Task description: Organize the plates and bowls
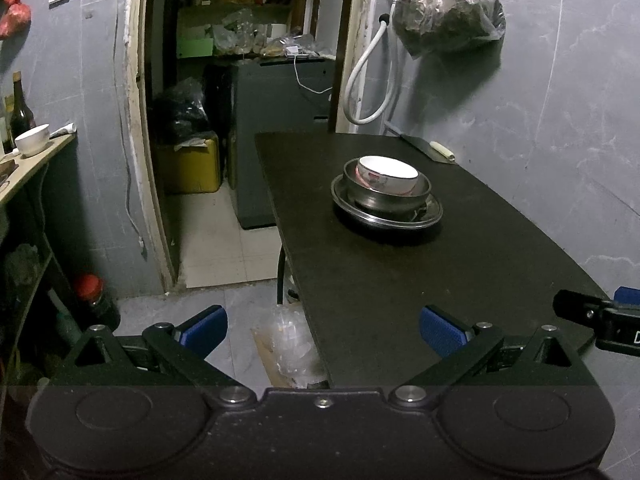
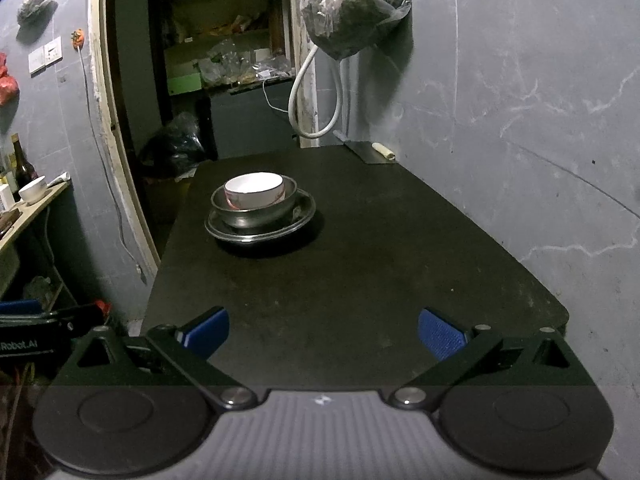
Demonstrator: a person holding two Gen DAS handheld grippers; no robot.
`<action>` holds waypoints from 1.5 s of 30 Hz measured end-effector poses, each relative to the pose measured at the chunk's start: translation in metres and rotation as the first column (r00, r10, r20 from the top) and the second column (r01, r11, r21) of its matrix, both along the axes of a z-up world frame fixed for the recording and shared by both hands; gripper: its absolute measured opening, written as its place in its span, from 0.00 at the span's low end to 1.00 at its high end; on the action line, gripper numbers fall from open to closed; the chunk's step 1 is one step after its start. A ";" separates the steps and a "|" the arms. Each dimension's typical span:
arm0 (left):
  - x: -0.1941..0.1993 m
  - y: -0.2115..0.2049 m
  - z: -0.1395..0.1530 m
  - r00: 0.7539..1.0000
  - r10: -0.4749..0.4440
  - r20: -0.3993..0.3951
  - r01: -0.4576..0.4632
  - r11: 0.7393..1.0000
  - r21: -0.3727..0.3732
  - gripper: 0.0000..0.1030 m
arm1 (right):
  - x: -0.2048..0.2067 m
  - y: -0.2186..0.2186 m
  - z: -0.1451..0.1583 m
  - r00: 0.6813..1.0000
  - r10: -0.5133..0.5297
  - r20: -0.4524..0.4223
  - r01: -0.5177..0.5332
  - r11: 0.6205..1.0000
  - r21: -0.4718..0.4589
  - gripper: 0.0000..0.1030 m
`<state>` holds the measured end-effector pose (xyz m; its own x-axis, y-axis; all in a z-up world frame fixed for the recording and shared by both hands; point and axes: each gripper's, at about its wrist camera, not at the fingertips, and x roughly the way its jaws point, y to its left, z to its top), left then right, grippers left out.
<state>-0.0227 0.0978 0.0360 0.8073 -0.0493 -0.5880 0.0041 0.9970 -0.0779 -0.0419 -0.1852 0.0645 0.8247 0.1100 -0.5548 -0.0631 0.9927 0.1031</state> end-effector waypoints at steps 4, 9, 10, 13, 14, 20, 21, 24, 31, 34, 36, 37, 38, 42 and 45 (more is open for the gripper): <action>0.001 0.000 0.000 1.000 0.000 0.007 0.000 1.000 0.001 0.99 | -0.001 -0.001 -0.002 1.000 0.000 0.011 0.000 1.000 -0.001 1.00; 0.003 -0.001 0.000 1.000 -0.005 0.010 0.005 1.000 0.007 0.99 | 0.000 -0.003 -0.003 1.000 -0.009 0.016 0.009 1.000 0.005 1.00; 0.004 -0.001 0.001 1.000 -0.006 0.011 0.006 1.000 0.009 0.99 | 0.001 -0.003 -0.003 1.000 -0.010 0.017 0.010 1.000 0.006 1.00; 0.005 -0.001 0.001 1.000 -0.005 0.012 0.005 1.000 0.010 0.99 | 0.004 -0.003 -0.003 1.000 -0.007 0.017 0.007 1.000 0.005 1.00; 0.004 -0.001 0.001 1.000 -0.005 0.011 0.005 1.000 0.010 0.99 | 0.004 -0.003 -0.004 1.000 -0.005 0.016 0.005 1.000 0.004 1.00; 0.005 -0.001 0.001 1.000 -0.004 0.010 0.003 1.000 0.009 0.99 | 0.005 -0.004 -0.002 1.000 -0.004 0.013 0.004 1.000 0.003 1.00; 0.005 0.000 0.001 1.000 -0.003 0.009 0.003 1.000 0.009 0.99 | 0.005 -0.004 -0.002 1.000 -0.003 0.012 0.003 1.000 0.002 1.00; 0.005 0.000 0.002 1.000 -0.002 0.010 0.002 1.000 0.009 0.99 | 0.004 -0.004 -0.002 1.000 -0.002 0.011 0.002 1.000 0.001 1.00; 0.006 0.001 0.002 1.000 -0.002 0.010 0.002 1.000 0.009 0.99 | 0.004 -0.004 -0.002 1.000 -0.002 0.011 0.002 1.000 0.001 1.00; 0.006 0.001 0.002 1.000 -0.003 0.009 0.003 1.000 0.008 0.99 | 0.004 -0.002 -0.002 1.000 0.000 0.008 0.000 1.000 -0.001 1.00; 0.006 0.001 0.002 1.000 -0.003 0.009 0.003 1.000 0.009 0.99 | 0.004 0.000 -0.002 1.000 0.001 0.008 -0.001 1.000 -0.003 1.00; 0.006 0.000 0.002 1.000 -0.002 0.009 0.002 1.000 0.009 0.99 | 0.004 0.000 -0.002 1.000 0.001 0.008 -0.001 1.000 -0.003 1.00; 0.006 0.000 0.002 1.000 -0.002 0.009 0.002 1.000 0.009 0.99 | 0.004 0.000 -0.002 1.000 0.001 0.008 -0.001 1.000 -0.004 1.00; 0.006 0.000 0.002 1.000 -0.001 0.009 0.001 1.000 0.009 0.99 | 0.004 0.000 -0.002 1.000 0.001 0.007 -0.001 1.000 -0.003 1.00; 0.005 0.000 0.002 1.000 -0.002 0.010 0.002 1.000 0.009 0.99 | 0.004 0.000 -0.002 1.000 0.001 0.009 -0.001 1.000 -0.003 1.00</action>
